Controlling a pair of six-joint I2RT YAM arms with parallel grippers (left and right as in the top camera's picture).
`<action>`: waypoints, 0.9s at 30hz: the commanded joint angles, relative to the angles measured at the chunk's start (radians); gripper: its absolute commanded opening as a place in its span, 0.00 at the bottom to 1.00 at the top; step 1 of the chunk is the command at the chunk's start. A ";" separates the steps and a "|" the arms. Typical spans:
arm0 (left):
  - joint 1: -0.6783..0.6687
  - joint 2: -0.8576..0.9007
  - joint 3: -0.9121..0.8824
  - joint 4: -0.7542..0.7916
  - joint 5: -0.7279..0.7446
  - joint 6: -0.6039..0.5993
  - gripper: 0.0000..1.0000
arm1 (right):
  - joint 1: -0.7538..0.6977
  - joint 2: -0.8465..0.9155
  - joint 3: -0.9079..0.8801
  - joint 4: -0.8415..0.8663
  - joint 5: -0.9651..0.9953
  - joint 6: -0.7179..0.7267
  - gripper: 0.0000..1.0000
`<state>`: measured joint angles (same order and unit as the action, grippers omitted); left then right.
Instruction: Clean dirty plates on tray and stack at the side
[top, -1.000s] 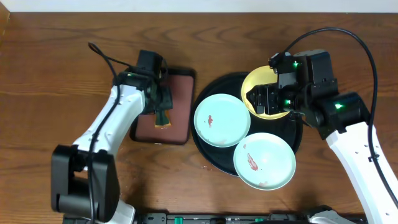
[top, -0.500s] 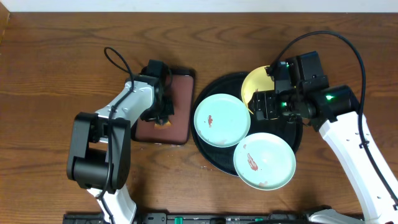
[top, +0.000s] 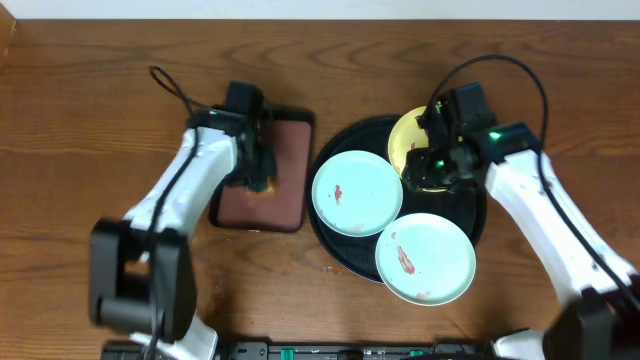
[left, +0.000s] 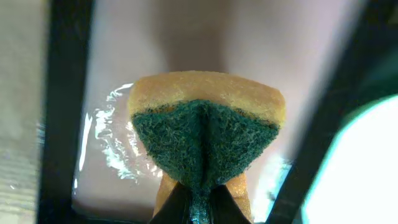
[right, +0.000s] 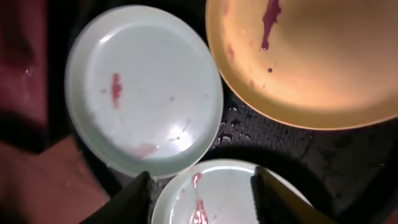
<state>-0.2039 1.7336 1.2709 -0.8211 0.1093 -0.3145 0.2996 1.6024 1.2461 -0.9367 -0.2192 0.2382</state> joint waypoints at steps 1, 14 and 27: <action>0.002 -0.098 0.051 0.005 0.040 0.010 0.07 | 0.016 0.068 -0.009 0.013 0.005 0.032 0.45; -0.081 -0.141 0.082 0.012 0.178 -0.017 0.08 | 0.033 0.340 -0.010 0.101 -0.084 0.035 0.33; -0.271 0.056 0.079 0.152 0.176 -0.212 0.07 | 0.058 0.380 -0.010 0.134 0.055 0.113 0.01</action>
<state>-0.4305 1.7042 1.3312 -0.6968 0.2646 -0.4473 0.3431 1.9587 1.2427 -0.8093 -0.2295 0.3367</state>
